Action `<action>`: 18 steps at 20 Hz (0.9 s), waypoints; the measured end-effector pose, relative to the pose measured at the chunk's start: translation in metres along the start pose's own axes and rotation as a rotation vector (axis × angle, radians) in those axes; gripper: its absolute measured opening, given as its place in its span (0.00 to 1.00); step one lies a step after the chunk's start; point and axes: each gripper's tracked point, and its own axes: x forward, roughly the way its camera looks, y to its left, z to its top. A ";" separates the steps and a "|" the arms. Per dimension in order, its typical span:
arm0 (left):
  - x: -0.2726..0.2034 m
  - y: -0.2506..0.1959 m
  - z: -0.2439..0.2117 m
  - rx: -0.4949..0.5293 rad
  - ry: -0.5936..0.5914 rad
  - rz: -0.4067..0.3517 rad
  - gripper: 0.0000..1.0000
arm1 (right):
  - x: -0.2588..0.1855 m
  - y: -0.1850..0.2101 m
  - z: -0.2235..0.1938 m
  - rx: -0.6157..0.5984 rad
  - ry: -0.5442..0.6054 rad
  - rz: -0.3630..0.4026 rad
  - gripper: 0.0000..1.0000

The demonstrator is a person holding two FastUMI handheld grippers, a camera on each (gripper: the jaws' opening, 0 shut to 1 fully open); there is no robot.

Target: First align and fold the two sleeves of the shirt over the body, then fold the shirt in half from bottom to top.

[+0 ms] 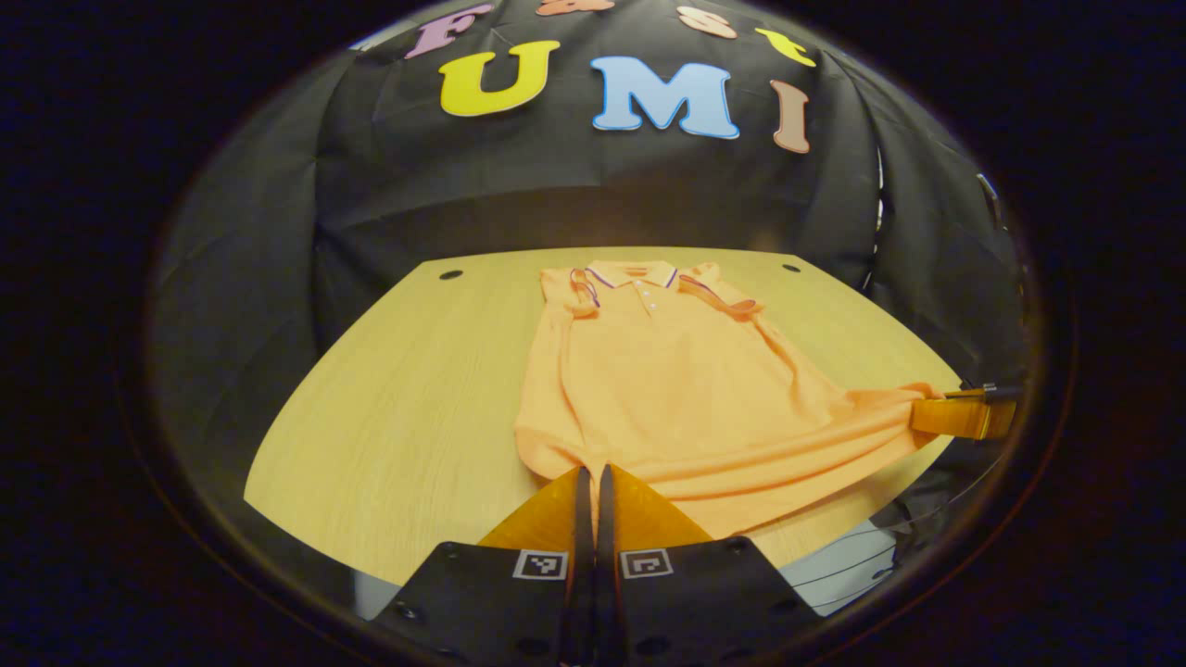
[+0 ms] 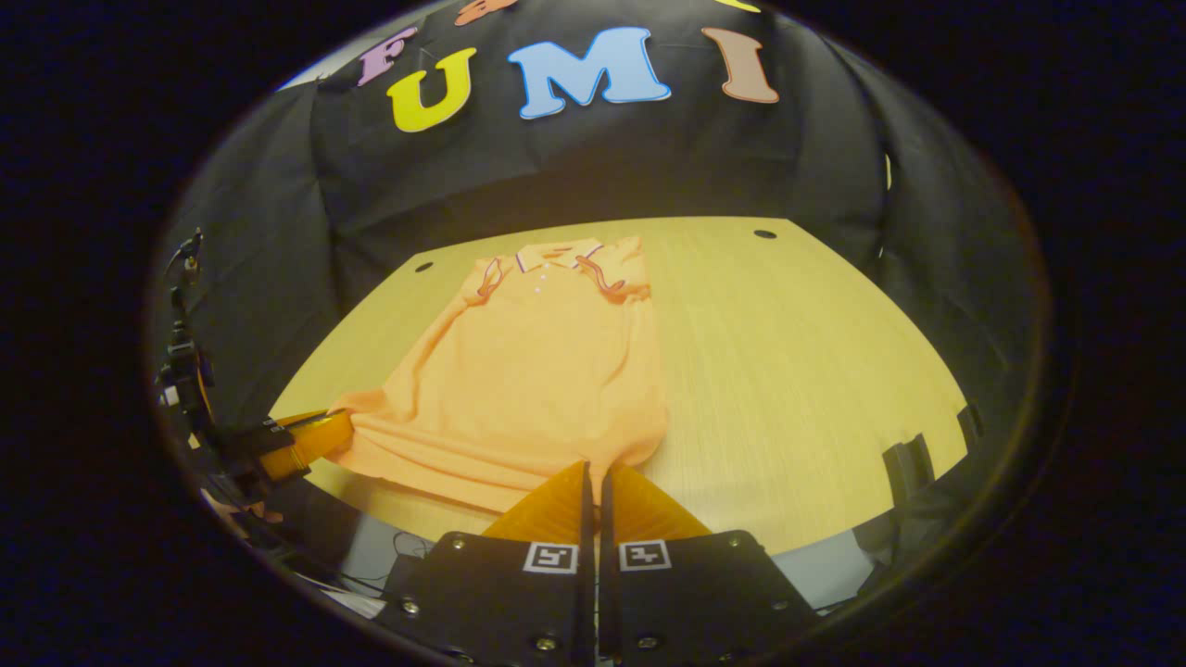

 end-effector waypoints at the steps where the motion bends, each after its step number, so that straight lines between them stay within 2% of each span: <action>1: 0.007 0.001 0.009 0.004 -0.006 -0.005 0.07 | 0.004 0.000 0.011 0.007 -0.012 -0.001 0.02; 6: 0.046 0.012 0.069 -0.030 -0.053 -0.023 0.07 | 0.034 -0.002 0.064 0.032 -0.035 -0.013 0.02; 7: 0.056 0.014 0.079 -0.036 -0.058 -0.029 0.07 | 0.041 -0.002 0.076 0.043 -0.039 -0.015 0.06; 9: 0.079 0.018 0.100 -0.041 -0.061 -0.044 0.07 | 0.060 -0.002 0.100 0.040 -0.048 -0.024 0.02; 18: 0.200 0.033 0.182 -0.032 -0.066 -0.127 0.07 | 0.149 -0.008 0.190 0.023 -0.059 -0.118 0.02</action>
